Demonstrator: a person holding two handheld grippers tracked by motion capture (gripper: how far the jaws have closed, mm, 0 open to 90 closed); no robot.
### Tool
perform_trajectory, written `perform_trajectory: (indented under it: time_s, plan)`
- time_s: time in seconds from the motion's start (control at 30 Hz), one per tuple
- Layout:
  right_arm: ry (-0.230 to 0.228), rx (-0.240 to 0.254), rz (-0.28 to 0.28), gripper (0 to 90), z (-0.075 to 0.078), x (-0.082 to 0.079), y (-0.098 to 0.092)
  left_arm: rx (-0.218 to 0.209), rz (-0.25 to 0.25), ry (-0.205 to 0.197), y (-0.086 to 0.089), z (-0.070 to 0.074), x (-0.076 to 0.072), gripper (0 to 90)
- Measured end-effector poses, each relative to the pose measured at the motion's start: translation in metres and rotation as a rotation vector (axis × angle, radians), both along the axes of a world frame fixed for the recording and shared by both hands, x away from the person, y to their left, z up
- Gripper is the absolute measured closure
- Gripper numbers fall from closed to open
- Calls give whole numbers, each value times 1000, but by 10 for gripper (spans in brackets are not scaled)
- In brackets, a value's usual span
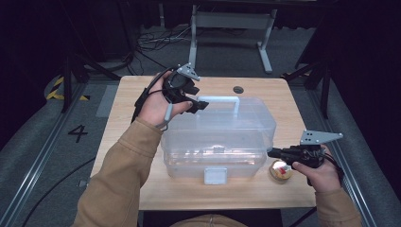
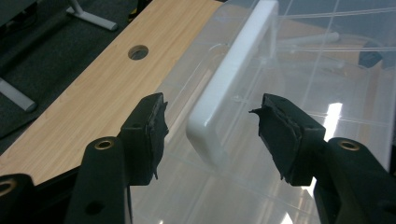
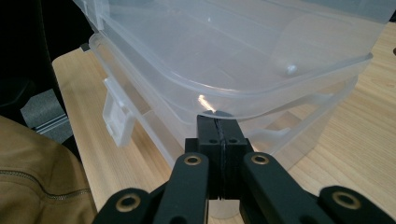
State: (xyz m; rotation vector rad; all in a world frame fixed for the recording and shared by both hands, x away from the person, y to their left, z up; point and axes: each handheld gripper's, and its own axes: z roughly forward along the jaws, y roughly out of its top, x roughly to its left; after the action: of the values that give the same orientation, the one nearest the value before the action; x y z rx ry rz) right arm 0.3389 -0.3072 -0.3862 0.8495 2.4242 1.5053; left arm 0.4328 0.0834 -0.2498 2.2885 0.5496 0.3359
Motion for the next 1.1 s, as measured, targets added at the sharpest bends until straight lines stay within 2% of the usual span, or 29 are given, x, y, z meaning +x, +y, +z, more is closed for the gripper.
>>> perform_trajectory:
  time_s: [0.23,0.57,0.77,0.87,0.93,1.1]
  plan:
    - [-16,12,-5,900,5,3,0,-6,6,-10,9,6,-12,448]
    - [-55,39,-13,900,18,13,-1,-52,-3,-10,26,17,-38,490]
    - [-64,57,-23,900,23,21,-1,-55,-19,5,33,16,-54,514]
    - [-63,72,-30,900,25,24,-1,-70,-11,-16,39,15,-61,503]
    - [-63,70,-35,900,25,26,-1,-78,-18,-2,42,16,-65,531]
    - [-72,75,-43,900,25,25,1,-92,-32,-6,45,16,-75,536]
